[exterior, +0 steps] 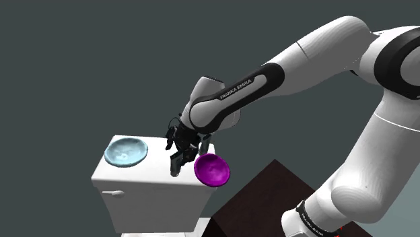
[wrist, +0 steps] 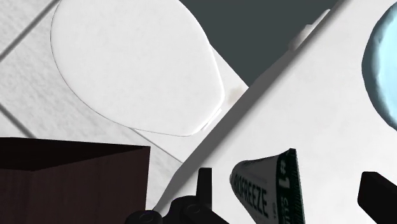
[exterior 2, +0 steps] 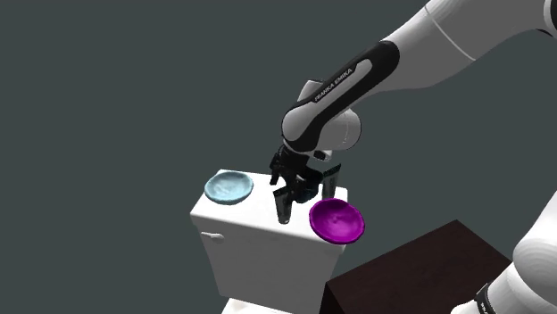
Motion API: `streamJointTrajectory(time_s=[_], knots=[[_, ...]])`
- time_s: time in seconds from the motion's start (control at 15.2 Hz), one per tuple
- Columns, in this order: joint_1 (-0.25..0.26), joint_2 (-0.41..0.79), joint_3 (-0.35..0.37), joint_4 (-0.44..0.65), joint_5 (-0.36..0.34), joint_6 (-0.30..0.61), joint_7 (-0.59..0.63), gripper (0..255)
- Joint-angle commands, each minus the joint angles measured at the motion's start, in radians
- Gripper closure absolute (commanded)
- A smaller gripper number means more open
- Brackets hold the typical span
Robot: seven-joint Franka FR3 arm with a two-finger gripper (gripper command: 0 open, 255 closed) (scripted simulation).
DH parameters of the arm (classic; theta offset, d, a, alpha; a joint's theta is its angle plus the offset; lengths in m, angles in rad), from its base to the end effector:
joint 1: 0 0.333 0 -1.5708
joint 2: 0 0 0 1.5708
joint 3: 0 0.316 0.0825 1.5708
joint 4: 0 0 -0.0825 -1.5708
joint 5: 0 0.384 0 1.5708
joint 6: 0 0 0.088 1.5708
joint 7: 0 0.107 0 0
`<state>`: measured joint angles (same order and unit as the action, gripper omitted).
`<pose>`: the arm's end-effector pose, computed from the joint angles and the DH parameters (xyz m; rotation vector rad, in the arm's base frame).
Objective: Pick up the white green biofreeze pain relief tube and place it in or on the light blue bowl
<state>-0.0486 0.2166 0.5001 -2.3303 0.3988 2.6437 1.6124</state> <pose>0.4806 0.2236 0.2659 -2.0855 1.9798 0.3103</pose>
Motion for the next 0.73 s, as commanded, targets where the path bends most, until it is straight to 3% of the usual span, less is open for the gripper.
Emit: streamJointTrajectory(time_s=[0.0, 0.46, 0.53, 0.66], knots=[[0.004, 0.011, -0.001, 0.001, -0.004, 0.011, 0.003, 0], [0.004, 0.011, -0.001, 0.001, -0.004, 0.011, 0.003, 0], [0.004, 0.011, -0.001, 0.001, -0.004, 0.011, 0.003, 255], [0.004, 0.011, -0.001, 0.001, -0.004, 0.011, 0.003, 255]])
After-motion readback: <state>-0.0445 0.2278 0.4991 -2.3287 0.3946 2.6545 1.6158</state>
